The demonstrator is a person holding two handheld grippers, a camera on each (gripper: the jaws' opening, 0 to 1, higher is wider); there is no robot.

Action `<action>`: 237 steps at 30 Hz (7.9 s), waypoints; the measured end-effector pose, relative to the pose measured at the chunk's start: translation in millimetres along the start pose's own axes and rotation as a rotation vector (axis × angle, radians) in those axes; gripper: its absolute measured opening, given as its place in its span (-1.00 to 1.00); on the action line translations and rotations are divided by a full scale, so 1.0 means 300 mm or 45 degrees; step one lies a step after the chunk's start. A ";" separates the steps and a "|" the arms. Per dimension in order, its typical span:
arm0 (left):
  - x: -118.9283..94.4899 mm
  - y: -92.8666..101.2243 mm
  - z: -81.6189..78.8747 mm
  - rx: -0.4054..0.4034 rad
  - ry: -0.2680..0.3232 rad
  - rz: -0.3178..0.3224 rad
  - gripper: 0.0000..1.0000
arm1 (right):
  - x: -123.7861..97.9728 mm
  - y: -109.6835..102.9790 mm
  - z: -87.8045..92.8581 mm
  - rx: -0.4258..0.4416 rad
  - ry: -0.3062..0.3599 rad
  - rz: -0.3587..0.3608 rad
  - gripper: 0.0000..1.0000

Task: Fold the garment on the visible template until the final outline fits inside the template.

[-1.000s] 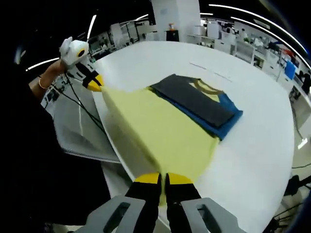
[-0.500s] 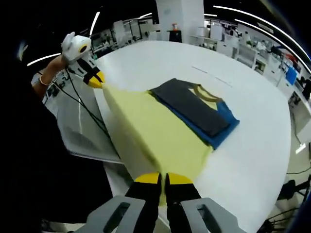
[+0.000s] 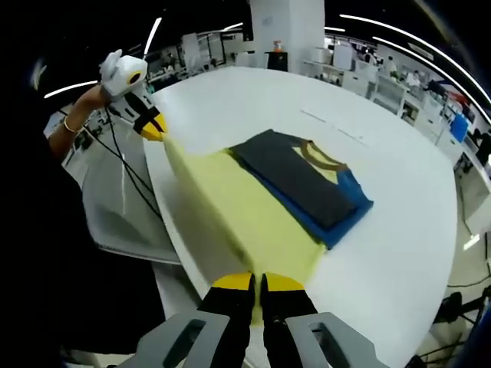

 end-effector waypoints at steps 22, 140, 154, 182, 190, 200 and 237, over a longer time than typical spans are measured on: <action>0.020 -0.159 -0.103 0.007 0.139 -0.201 -0.98 | 0.034 0.163 -0.150 -0.048 0.121 0.147 -1.00; 0.589 -0.727 -0.120 0.223 0.115 -0.526 -0.99 | 0.549 0.766 -0.211 0.175 0.224 0.442 -1.00; 0.590 -0.768 -0.099 -0.464 0.299 -0.542 -0.82 | 0.565 0.823 -0.172 0.607 0.206 0.506 -0.78; 0.412 -0.596 -0.047 -0.378 0.499 -0.263 0.17 | 0.394 0.588 -0.218 0.396 0.219 0.345 -0.13; 0.377 -0.529 0.016 -0.420 0.513 -0.235 0.19 | 0.349 0.497 -0.181 0.350 0.208 0.339 -0.17; 0.359 -0.450 0.069 -0.432 0.569 -0.188 0.16 | 0.333 0.396 -0.115 0.361 0.197 0.373 -0.29; 0.424 -0.347 0.209 -0.549 0.470 -0.187 -0.63 | 0.399 0.228 0.069 0.673 0.153 0.566 -0.74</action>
Point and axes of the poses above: the point that each gripper's makers call its tool centre point, and the gripper's own axes: x roughly forward along the fingers, y roughly to its right, z roughly out of its underside, the point moved 9 cm from there along -x, roughly backward along the fingers
